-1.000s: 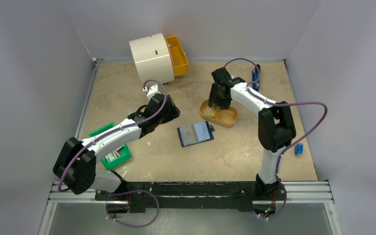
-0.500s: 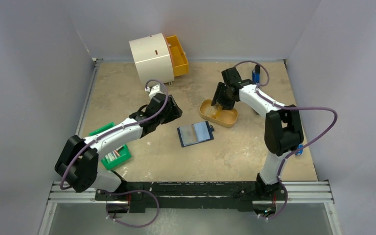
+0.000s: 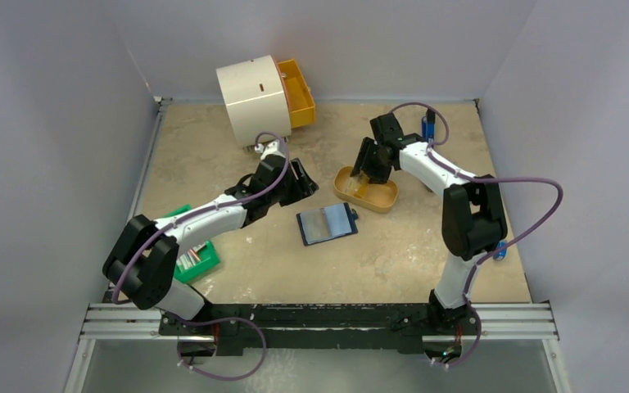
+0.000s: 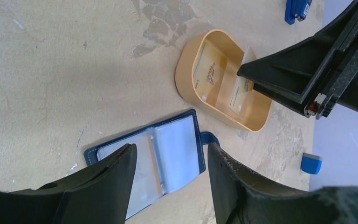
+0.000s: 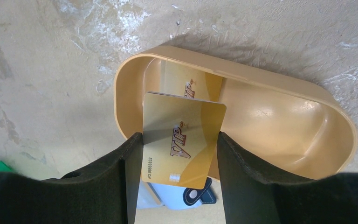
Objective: Put the credit cards into the card holder
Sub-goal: Pick up the credit card from the storage box.
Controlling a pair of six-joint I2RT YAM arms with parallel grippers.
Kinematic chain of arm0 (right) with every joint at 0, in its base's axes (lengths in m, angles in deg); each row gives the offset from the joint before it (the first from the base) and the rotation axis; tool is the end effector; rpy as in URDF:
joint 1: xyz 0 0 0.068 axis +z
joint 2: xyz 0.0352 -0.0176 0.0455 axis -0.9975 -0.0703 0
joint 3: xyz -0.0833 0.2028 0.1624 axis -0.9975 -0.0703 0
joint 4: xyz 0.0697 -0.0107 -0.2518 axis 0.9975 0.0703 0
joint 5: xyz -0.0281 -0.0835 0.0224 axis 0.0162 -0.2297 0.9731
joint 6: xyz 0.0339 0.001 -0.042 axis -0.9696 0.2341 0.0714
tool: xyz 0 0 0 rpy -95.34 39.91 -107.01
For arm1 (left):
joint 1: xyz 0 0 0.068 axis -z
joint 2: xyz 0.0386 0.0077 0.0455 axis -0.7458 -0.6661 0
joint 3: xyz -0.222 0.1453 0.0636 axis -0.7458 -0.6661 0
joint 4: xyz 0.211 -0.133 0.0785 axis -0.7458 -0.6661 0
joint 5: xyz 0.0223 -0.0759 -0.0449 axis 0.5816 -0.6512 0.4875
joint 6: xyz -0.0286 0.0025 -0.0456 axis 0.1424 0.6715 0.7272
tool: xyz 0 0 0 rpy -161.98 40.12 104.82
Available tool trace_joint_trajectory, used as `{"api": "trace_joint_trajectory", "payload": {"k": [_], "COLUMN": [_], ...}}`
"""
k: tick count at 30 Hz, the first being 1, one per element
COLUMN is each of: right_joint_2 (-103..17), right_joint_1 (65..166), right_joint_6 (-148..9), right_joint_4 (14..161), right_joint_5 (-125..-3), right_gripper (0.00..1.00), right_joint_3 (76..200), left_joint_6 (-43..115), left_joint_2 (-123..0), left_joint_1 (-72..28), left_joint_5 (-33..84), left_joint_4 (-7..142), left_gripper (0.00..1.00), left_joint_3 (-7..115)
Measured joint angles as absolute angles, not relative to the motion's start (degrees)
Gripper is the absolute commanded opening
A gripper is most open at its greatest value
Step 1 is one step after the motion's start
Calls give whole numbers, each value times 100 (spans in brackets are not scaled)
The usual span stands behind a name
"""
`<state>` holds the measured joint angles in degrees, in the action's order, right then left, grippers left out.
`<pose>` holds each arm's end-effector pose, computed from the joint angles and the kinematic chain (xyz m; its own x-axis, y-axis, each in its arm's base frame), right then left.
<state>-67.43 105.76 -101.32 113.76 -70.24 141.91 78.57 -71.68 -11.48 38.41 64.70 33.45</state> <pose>0.3793 0.1375 0.2286 -0.8056 0.3739 -0.4595 0.1896 0.8976 0.3979 0.2639 -0.1933 0.2283 -0.7033 -0.4807 -0.5237 -0.0477 0.7670 -0.6399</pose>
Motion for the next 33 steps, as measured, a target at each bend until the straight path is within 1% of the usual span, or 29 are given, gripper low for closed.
{"api": "trace_joint_trajectory", "payload": {"k": [9, 11, 12, 18, 21, 25, 27, 33], "right_joint_2": [-6782, -6782, -6782, -6782, -6782, -6780, -6765, -6531], "right_joint_1": [10576, 10576, 10576, 10576, 10576, 10576, 10574, 10523], "right_joint_6": [-10152, -10157, -10159, -10170, -10172, -10194, -10235, -10412], "right_joint_4": [11356, 11356, 11356, 11350, 11350, 11317, 11297, 11271], "right_joint_5": [-6961, -6961, -6961, -6961, -6952, -6900, -6814, -6482], "right_gripper": [61, 61, 60, 47, 46, 46, 46, 46], "right_joint_3": [14184, 14184, 14184, 14171, 14149, 14110, 14059, 13928], "left_joint_6": [7857, 7857, 7857, 7857, 7859, 7905, 7940, 7955], "left_joint_2": [-7173, -7173, -7173, -7173, -7190, -7271, -7332, -7767], "left_joint_1": [-1148, -1148, -1148, -1148, -1148, -1146, -1146, -1137], "left_joint_5": [3806, 3806, 3806, 3806, 3782, 3622, 3471, 2997], "left_joint_4": [6472, 6472, 6470, 6472, 6486, 6787, 7124, 8260], "left_gripper": [57, 57, 57, 57, 57, 61, 62, 62], "left_joint_3": [3345, 3345, 3345, 3345, 3352, 3354, 3354, 3479]}}
